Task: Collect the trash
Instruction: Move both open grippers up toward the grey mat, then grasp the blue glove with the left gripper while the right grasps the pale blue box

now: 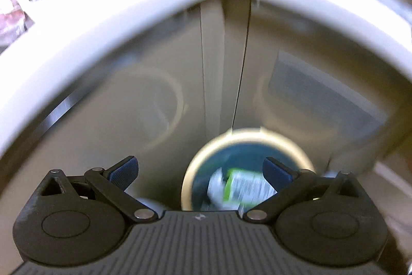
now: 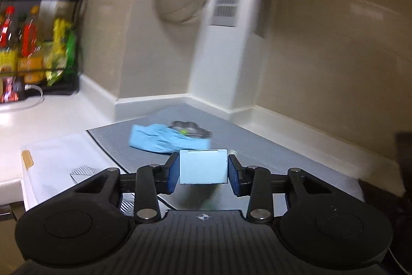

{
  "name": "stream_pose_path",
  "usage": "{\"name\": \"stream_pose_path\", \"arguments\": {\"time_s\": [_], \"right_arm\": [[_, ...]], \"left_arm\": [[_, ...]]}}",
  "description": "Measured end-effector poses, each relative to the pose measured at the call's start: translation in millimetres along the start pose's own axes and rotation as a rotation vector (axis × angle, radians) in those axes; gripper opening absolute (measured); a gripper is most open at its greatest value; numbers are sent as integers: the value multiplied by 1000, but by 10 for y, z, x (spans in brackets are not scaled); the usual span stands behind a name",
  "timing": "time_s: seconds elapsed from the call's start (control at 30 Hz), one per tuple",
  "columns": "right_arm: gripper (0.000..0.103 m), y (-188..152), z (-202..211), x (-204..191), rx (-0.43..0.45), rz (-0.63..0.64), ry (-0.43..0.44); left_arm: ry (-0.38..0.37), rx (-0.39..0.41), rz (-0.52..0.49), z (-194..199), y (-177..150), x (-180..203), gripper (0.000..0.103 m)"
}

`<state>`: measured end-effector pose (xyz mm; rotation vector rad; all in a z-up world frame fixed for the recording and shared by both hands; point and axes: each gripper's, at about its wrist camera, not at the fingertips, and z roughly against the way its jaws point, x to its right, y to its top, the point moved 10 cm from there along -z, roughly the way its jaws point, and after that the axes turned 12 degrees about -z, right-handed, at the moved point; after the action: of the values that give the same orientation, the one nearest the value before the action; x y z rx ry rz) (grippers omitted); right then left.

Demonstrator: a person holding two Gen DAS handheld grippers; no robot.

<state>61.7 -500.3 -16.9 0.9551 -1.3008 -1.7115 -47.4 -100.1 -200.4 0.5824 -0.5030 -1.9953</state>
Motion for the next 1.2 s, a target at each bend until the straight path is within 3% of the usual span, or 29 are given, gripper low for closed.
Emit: {"name": "stream_pose_path", "arguments": {"time_s": [0.27, 0.37, 0.4, 0.47, 0.5, 0.6, 0.7, 0.77, 0.83, 0.9, 1.03, 1.13, 1.2], "right_arm": [[41, -249, 488, 656, -45, -150, 54], [43, -432, 489, 779, -96, -132, 12], [46, -479, 454, 817, -111, -114, -11], [66, -535, 335, 874, -152, -98, -55], [70, -545, 266, 872, -172, -94, -46], [74, -539, 36, 873, -206, -87, -46], [76, -654, -237, 865, -317, -147, -2], [96, -696, -340, 820, -346, -169, 44], [103, -702, -364, 774, -361, -174, 74], [103, -703, -368, 753, -366, -167, 78], [103, -678, -354, 801, -354, -215, 106], [103, -672, -353, 833, -339, -183, 36], [103, -686, -352, 801, -347, -163, 40]], "left_arm": [[-28, 309, 16, 549, 1016, -69, 103], [-31, 397, -18, 677, 1340, 10, 103], [-33, 420, -36, 716, 1442, 51, 103], [-27, 446, -65, 767, 1616, 116, 103], [-30, 457, -77, 773, 1722, 159, 103], [-43, 521, -128, 855, 2019, 321, 103], [-19, 623, -176, 887, 2389, 455, 103], [-11, 690, -198, 846, 2634, 546, 103], [-41, 710, -255, 695, 2900, 676, 103], [-69, 713, -311, 496, 3144, 813, 103], [-129, 624, -399, -20, 3586, 1077, 103], [-128, 577, -404, -308, 3886, 1228, 103], [-141, 583, -404, -422, 4069, 1344, 103]]}}
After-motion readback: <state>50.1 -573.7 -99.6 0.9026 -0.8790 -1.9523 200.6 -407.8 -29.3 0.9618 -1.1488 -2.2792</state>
